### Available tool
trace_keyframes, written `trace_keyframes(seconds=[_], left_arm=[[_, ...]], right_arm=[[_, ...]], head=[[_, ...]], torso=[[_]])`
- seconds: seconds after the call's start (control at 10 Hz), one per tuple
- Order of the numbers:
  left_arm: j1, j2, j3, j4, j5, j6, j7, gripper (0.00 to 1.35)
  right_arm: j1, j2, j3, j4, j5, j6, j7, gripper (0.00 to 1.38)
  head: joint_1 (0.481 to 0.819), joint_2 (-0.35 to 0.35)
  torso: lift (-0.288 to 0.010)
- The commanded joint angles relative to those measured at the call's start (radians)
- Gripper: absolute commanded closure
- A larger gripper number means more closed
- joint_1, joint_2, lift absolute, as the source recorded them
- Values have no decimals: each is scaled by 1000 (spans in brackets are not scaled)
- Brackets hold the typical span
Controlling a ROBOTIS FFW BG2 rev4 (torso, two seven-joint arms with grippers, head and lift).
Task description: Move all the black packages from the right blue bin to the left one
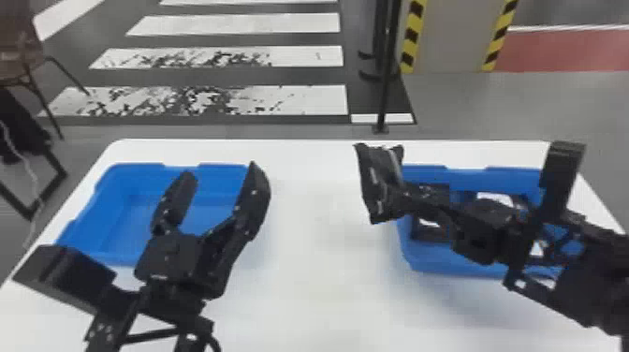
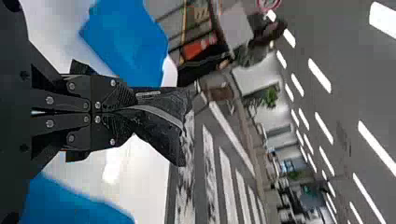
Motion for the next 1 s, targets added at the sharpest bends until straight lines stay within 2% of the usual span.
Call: trace_keyframes(seconds=[0.0,0.2,0.3,0.7,0.8,0.9], left_arm=[[-22,10,-25,-37,28,67,-20,153],[-36,16,-35,-40,2,173,-31,153],[-36,16,-39,-40,-12,205,-32,153],[-41,16,-35,-37,-24,220,-37,147],[-39,14,-31,-37,-26,212,-38,205],[-36,14,-31,-37,8,222,-41,653]], right_arm=[[-49,-20,99,85,-142,-33,34,1173],[-73,-30,193,110,-240,-48,46,1173],[-86,-35,229,112,-254,-53,46,1173],[-113,-41,304,115,-276,-56,46,1171],[-113,-43,310,115,-274,-58,46,1173],[-115,-41,312,120,-274,-68,46,1171]], head=[[695,95],[695,133],[695,153],[695,214],[695,218],[695,226]], torso=[[-183],[-183],[-183],[-183],[-183],[-183]])
